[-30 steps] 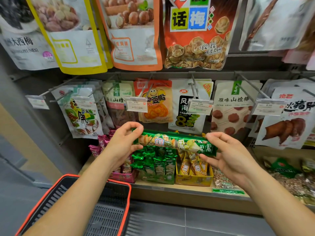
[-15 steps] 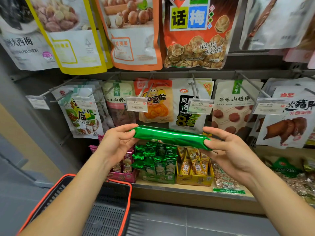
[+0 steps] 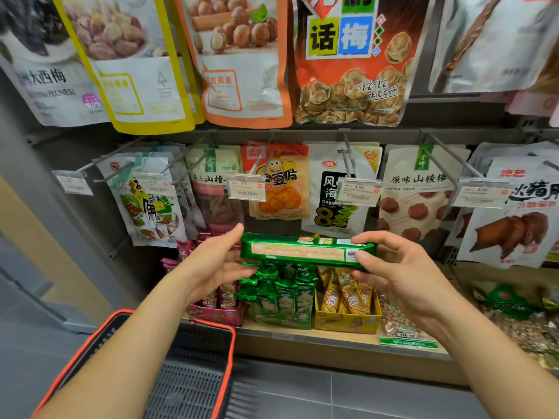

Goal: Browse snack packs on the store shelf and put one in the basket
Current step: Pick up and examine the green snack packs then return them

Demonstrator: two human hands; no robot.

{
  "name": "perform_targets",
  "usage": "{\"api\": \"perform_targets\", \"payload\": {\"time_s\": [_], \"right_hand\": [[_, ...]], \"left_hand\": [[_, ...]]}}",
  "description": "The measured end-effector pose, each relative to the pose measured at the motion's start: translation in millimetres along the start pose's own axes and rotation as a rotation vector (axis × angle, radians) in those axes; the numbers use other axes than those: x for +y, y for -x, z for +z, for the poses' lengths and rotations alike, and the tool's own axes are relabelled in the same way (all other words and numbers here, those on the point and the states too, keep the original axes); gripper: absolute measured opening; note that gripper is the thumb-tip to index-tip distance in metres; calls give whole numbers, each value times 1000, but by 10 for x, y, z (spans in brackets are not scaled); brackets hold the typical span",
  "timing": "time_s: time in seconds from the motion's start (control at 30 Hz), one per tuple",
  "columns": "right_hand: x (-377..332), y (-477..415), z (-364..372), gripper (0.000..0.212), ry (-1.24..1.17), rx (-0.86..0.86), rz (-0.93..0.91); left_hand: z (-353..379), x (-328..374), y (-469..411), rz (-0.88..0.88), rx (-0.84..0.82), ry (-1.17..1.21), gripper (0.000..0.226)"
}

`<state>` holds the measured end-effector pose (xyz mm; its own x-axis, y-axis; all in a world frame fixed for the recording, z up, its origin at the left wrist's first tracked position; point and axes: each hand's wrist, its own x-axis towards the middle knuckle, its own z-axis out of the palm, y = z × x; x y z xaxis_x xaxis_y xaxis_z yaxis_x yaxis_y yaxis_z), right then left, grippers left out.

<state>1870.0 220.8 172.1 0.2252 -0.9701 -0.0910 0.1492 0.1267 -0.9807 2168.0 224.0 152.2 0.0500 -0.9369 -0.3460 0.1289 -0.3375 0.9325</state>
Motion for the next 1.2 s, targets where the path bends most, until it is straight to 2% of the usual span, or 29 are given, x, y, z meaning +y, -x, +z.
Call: {"api": "perform_targets", "payload": {"time_s": [0.07, 0.2, 0.27, 0.33, 0.4, 0.47, 0.53, 0.63, 0.7, 0.73, 0.8, 0.9, 1.03, 1.2], "right_hand": [[1, 4, 16, 21, 75, -18, -38], [-16, -12, 58, 16, 117, 21, -77], [-15, -35, 59, 28, 115, 73, -99], [-13, -45, 50, 33, 113, 110, -40], [-3, -31, 65, 23, 129, 100, 33], [12, -29, 85, 12, 162, 117, -10], [-15, -11, 115, 14, 299, 168, -182], [-93, 9, 160, 32, 727, 186, -504], [-107, 5, 210, 40, 865, 129, -608], [-105, -7, 241, 41, 905, 107, -627], [-95, -49, 284, 42, 988, 94, -663], [-98, -150, 339, 44, 1081, 72, -716], [-66, -344, 464, 47, 1217, -35, -700], [-84, -538, 606, 49, 1337, -129, -628]], "left_hand": [[7, -50, -35, -50, 33, -118, 45], [-11, -76, -68, 44, -28, -2, 29], [-15, -69, -56, 105, -110, 50, 25], [8, -71, -58, 146, -148, 90, 23], [47, -64, -54, 155, -147, 98, 23], [91, -72, -56, 129, -159, 57, 30], [132, -85, -77, 116, -139, -96, 42], [166, -153, -188, 222, 36, -579, 48], [185, -237, -291, 307, 148, -938, 47], [189, -294, -343, 322, 178, -1044, 49], [199, -406, -444, 323, 169, -1139, 53], [226, -533, -567, 366, 63, -1347, 56], [277, -720, -656, 349, -59, -1496, 65], [324, -824, -707, 405, 13, -1533, 54]]}}
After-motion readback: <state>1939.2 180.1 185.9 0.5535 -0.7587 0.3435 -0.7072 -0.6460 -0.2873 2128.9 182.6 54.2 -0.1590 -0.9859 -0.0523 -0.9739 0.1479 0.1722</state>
